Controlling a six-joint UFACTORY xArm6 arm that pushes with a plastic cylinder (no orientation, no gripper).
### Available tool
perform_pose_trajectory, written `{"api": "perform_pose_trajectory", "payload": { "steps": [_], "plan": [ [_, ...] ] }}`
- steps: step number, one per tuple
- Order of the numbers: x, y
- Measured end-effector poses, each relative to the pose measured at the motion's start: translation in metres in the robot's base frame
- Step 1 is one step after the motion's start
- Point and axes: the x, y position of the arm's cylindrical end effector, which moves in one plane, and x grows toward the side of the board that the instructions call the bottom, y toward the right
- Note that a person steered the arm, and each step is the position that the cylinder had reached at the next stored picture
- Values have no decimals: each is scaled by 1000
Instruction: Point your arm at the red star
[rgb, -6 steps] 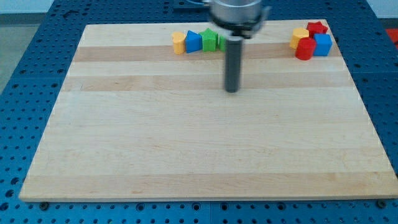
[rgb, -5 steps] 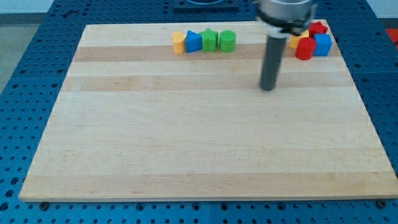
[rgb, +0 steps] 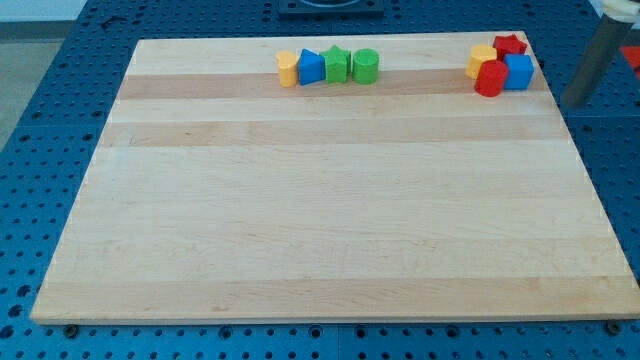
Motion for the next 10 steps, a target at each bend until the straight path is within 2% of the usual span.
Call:
{"api": "perform_pose_trajectory", "payload": {
  "steps": [2, 4, 5, 7, 10],
  "plan": [
    [-92, 15],
    [-152, 13],
    [-152, 13],
    [-118, -24],
    [-99, -39]
  ]
}}
